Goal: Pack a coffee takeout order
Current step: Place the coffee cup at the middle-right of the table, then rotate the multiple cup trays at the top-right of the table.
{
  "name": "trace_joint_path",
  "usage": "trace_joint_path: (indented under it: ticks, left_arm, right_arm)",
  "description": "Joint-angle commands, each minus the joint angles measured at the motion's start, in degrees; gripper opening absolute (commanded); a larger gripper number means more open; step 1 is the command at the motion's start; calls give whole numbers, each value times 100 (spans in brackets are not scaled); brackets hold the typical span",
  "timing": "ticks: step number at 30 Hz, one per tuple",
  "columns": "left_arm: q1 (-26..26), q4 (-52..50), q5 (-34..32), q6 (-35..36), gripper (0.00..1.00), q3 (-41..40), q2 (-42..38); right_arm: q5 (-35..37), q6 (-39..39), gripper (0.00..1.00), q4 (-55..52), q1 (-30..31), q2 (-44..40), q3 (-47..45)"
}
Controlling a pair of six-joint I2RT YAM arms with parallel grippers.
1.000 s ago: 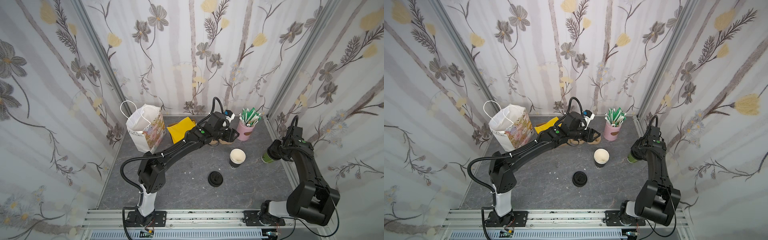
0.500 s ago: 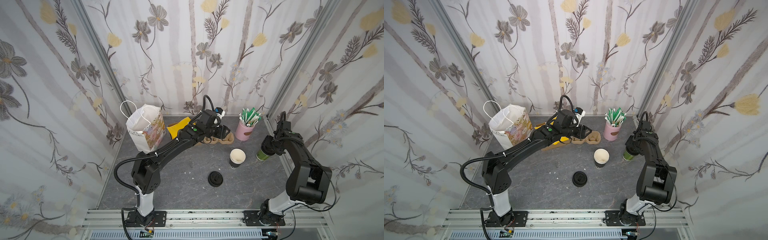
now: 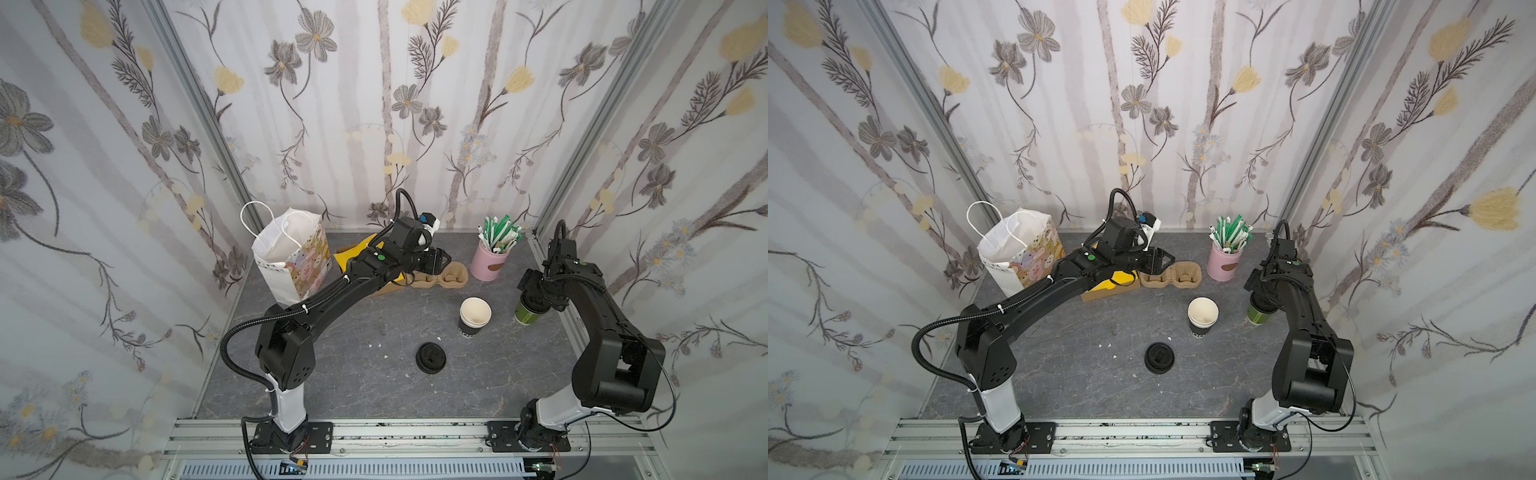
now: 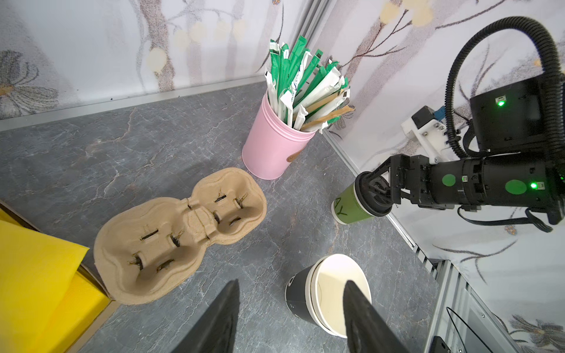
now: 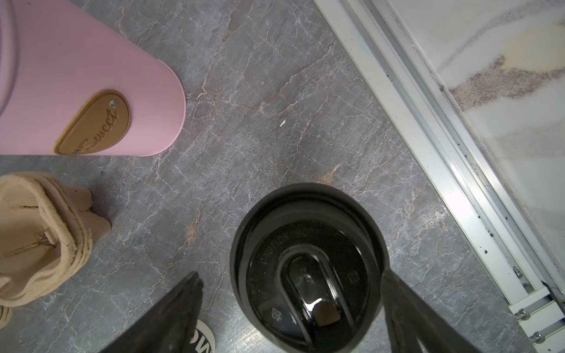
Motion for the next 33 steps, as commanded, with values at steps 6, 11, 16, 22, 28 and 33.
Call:
trace_joint_path:
  ticks: [6, 11, 16, 22, 28, 33]
  left_arm:
    - [78, 91, 10, 16, 57, -67, -101]
    - [134, 91, -73, -84, 57, -33, -232]
    - [287, 90, -476, -461, 57, -252, -632]
    - [639, 74, -938, -847, 57, -935, -1374]
    - [1148, 50, -1160, -1285, 57, -1732, -2098]
    - [1246, 4, -1049, -1293, 57, -2108, -2450]
  right_arm:
    - [189, 38, 92, -155, 40, -258, 51]
    - [283, -41, 89, -441, 159, -555, 464]
    - [170, -613, 83, -579, 784, -859, 1303]
    - [-390, -1974, 79, 169, 2082, -789, 1713]
    - [-549, -3327, 69, 509, 3229, 374, 2426]
    - [-535, -3974, 62, 188, 3539, 1668, 3581]
